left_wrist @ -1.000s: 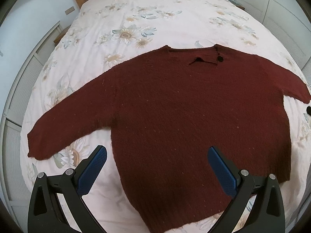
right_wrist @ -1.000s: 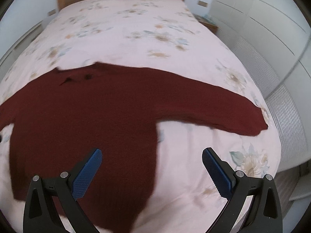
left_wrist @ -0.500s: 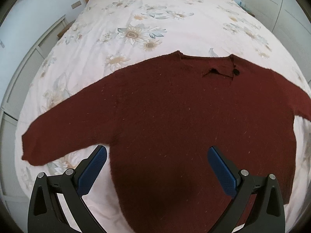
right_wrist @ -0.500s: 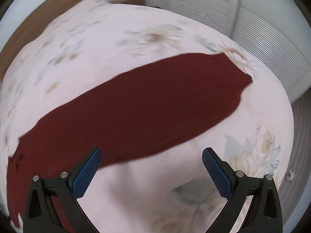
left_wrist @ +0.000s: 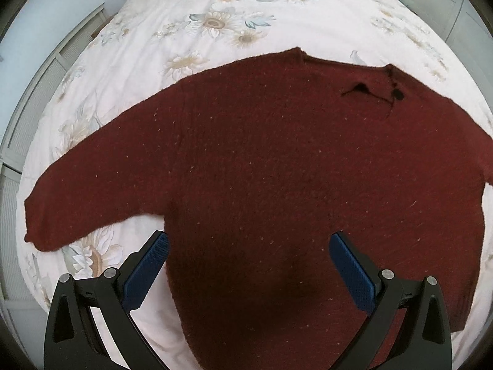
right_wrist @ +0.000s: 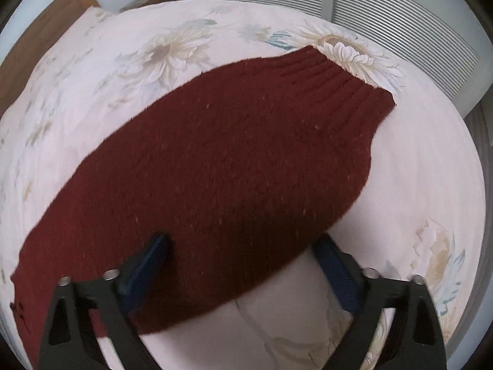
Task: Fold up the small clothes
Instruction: 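Reach the right tool to the sleeve cuff and grasp it, then fold the held sleeve across the sweater body and open the right tool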
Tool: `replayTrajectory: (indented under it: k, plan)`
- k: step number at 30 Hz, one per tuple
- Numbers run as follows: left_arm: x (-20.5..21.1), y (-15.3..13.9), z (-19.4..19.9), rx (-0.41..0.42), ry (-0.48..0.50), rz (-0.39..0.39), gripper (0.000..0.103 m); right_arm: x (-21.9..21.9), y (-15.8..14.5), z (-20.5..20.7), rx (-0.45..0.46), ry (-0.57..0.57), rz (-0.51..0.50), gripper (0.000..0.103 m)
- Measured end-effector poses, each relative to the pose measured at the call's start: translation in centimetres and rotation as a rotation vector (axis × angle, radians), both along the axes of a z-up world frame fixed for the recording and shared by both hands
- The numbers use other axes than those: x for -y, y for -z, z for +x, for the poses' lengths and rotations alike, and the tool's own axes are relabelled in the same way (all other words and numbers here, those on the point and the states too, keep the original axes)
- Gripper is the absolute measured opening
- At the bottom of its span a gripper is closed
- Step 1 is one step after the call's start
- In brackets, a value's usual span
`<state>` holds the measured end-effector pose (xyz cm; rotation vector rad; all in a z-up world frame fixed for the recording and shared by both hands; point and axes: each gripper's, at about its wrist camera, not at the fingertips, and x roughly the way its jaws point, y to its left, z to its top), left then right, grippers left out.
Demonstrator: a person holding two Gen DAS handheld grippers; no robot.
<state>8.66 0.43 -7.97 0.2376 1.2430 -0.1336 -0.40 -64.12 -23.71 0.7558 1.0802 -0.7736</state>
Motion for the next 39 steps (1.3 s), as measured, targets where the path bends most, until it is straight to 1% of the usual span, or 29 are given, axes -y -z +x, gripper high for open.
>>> replayTrajectory:
  k: [1,2,3,4,5,6,7,9,11,16,19,21,26,30,32,34,39]
  plan:
    - [0.0,0.1,-0.1,0.002,0.002,0.012,0.102,0.3,-0.1,0.0,0.003,0.003,0.000,0.076]
    - [0.1,0.1,-0.2,0.003,0.004,0.017,0.102,0.7,-0.2,0.0,0.010,0.010,0.006,0.066]
    - [0.0,0.1,-0.3,0.004,0.007,0.020,0.102,0.9,-0.4,0.0,0.014,0.014,0.006,0.050]
    - [0.0,0.1,-0.5,0.007,0.010,0.017,0.102,1.1,-0.5,0.2,0.018,0.008,0.004,0.041]
    - [0.0,0.1,-0.6,0.009,0.010,0.016,0.102,1.1,-0.9,0.4,0.018,-0.014,-0.003,0.027]
    - [-0.1,0.0,-0.7,0.012,0.008,0.014,0.102,0.9,-1.3,0.7,0.016,-0.035,-0.010,0.018]
    - [-0.1,0.0,-0.7,0.014,0.010,0.009,0.102,0.7,-1.5,0.9,0.014,-0.049,-0.016,0.017]
    - [0.1,-0.1,-0.9,0.014,0.015,0.002,0.102,-0.2,-2.7,1.6,0.010,-0.093,-0.062,0.015]
    - [0.1,-0.1,-0.9,0.015,0.015,-0.008,0.102,-0.9,-3.7,2.0,0.025,-0.121,-0.084,0.015]
    - [-0.3,-0.7,-0.9,0.020,0.014,-0.029,0.102,-4.4,-7.8,3.6,0.111,-0.219,-0.126,0.014]
    - [-0.4,-1.2,-0.9,0.029,0.023,-0.033,0.102,-6.6,-9.7,5.7,0.176,-0.281,-0.116,0.014]
    - [-0.4,-1.4,-0.9,0.035,0.031,-0.040,0.102,-9.7,-11.5,6.5,0.217,-0.342,-0.112,0.014]
    - [-0.5,-2.0,-0.8,0.058,0.064,-0.051,0.102,-16.3,-14.6,9.7,0.251,-0.489,-0.112,0.014]
    - [-0.6,-2.2,-0.4,0.068,0.078,-0.056,0.102,-22.6,-17.0,12.4,0.277,-0.628,-0.106,0.014]
    - [-0.6,-2.5,-0.2,0.077,0.091,-0.072,0.102,-25.4,-17.6,13.5,0.289,-0.681,-0.098,0.014]
    - [-0.5,-2.6,0.0,0.079,0.094,-0.081,0.102,-28.4,-18.0,15.0,0.305,-0.735,-0.069,0.013]
    - [-0.7,-2.6,1.0,0.085,0.099,-0.092,0.102,-35.1,-17.3,17.6,0.307,-0.841,-0.018,0.013]
